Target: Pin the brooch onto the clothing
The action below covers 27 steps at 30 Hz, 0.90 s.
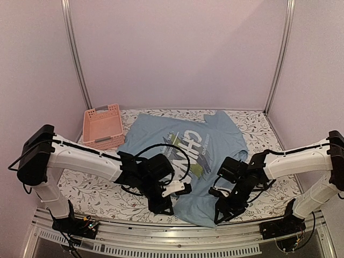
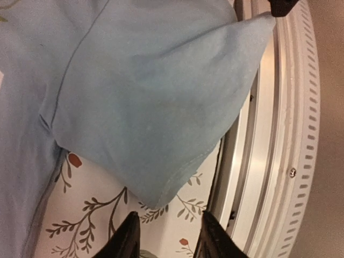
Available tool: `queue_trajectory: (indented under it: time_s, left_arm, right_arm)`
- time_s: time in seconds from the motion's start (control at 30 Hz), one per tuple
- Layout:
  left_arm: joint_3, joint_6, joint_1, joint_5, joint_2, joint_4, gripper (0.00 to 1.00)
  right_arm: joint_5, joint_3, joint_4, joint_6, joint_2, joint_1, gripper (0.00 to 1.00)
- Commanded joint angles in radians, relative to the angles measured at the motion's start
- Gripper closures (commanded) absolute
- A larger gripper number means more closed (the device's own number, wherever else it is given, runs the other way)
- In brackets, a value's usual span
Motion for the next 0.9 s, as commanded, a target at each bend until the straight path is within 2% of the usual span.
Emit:
queue_trajectory:
  time_s: [0.0, 0.1, 0.2, 0.27, 0.4, 0.47, 0.63, 0.87]
  left_arm:
    - [0.0, 0.015, 0.03, -0.053, -0.054, -0.053, 0.48]
    - [-0.007, -0.002, 0.082, -0.127, -0.093, -0.064, 0.46]
    - [0.005, -0.049, 0.146, -0.213, -0.098, -0.031, 0.47]
    - [0.019, -0.098, 0.206, -0.276, -0.084, -0.011, 0.47]
    - [0.026, -0.194, 0.338, -0.419, -0.063, 0.029, 0.5]
    - [0.009, -0.256, 0.404, -0.482, -0.058, 0.049, 0.53]
    - [-0.086, -0.378, 0.517, -0.572, -0.099, 0.101, 0.54]
    - [-0.181, -0.451, 0.543, -0.591, -0.072, 0.124, 0.55]
  right_arm:
    - [0.079, 0.116, -0.066, -0.044, -0.062, -0.07, 0.41]
    - [0.247, 0.183, -0.062, -0.071, -0.105, -0.2, 0.39]
    - [0.431, 0.25, -0.004, -0.093, -0.07, -0.339, 0.43]
    - [0.514, 0.306, 0.067, -0.111, -0.012, -0.418, 0.49]
    - [0.524, 0.458, 0.138, -0.17, 0.206, -0.562, 0.65]
    - [0.614, 0.533, 0.135, -0.2, 0.303, -0.586, 0.71]
    - [0.712, 0.663, 0.098, -0.251, 0.541, -0.643, 0.79]
    - [0.767, 0.782, 0.063, -0.291, 0.723, -0.691, 0.8]
